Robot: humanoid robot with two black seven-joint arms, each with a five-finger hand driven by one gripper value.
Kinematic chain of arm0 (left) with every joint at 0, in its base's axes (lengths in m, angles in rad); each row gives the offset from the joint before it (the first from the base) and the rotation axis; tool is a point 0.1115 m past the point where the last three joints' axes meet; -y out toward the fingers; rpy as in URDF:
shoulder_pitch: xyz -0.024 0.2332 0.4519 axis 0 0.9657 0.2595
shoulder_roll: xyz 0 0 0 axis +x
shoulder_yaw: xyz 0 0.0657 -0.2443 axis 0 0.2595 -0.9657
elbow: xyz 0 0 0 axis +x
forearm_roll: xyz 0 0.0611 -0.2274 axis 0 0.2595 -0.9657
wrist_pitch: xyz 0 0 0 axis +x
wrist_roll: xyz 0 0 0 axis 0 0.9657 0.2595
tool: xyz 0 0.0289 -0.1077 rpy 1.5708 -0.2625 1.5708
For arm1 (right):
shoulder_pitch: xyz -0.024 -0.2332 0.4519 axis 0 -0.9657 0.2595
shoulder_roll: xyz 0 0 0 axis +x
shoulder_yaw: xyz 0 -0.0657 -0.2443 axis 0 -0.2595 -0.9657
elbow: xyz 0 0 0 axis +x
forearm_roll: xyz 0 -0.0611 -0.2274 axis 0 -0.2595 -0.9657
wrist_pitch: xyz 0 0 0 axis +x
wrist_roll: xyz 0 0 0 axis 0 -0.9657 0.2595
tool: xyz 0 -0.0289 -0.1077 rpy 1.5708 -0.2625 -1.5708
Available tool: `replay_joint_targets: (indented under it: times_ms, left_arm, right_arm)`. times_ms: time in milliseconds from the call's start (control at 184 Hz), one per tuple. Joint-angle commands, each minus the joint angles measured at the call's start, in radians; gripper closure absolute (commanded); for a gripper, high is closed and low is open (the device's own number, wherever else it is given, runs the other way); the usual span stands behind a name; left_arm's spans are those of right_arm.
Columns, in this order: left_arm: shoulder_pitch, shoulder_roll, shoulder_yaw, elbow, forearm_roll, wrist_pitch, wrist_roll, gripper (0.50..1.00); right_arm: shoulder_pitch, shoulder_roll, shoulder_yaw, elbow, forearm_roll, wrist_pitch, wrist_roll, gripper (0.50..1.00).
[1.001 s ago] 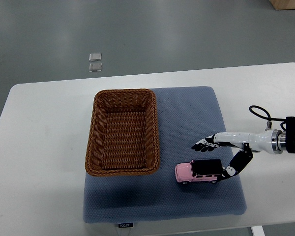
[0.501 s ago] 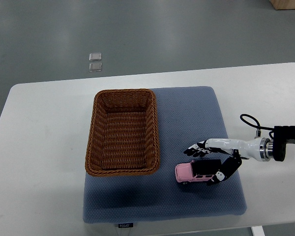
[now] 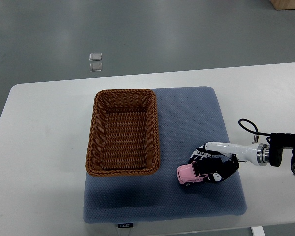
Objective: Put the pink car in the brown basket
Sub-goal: 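Close the right hand's fingers to grasp the pink car, then lift the car and carry it with the right hand over the basket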
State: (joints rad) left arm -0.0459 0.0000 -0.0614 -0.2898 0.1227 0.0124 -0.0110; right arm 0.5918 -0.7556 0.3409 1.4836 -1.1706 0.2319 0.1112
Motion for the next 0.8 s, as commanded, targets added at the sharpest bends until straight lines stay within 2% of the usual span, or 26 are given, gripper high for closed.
replay_joint_targets:
  times_ms: [0,223,435,620,794]
  left_arm:
    - [0.0,0.0,0.002,0.0,0.0,0.0,-0.001,0.5]
    - [0.0,0.0,0.003,-0.002,0.0,0.0,0.0,0.5]
    - [0.0,0.0,0.003,-0.002,0.0,0.001,0.0,0.5]
    - [0.0,0.0,0.002,-0.003,0.0,0.0,0.0,0.5]
    - [0.001,0.0,0.002,-0.008,0.0,0.0,-0.001,0.5]
  right_arm:
    - [0.013,-0.031,0.049,0.0,0.014,0.009,0.002,1.0]
    - [0.148,-0.122,0.084,0.021,0.04,0.072,0.01,1.0]
    - [0.344,-0.103,0.064,-0.012,0.132,0.109,0.008,1.0]
    - [0.525,0.102,-0.086,-0.178,0.14,0.112,0.007,1.0]
    - [0.565,0.34,-0.152,-0.354,0.137,0.106,0.007,1.0]
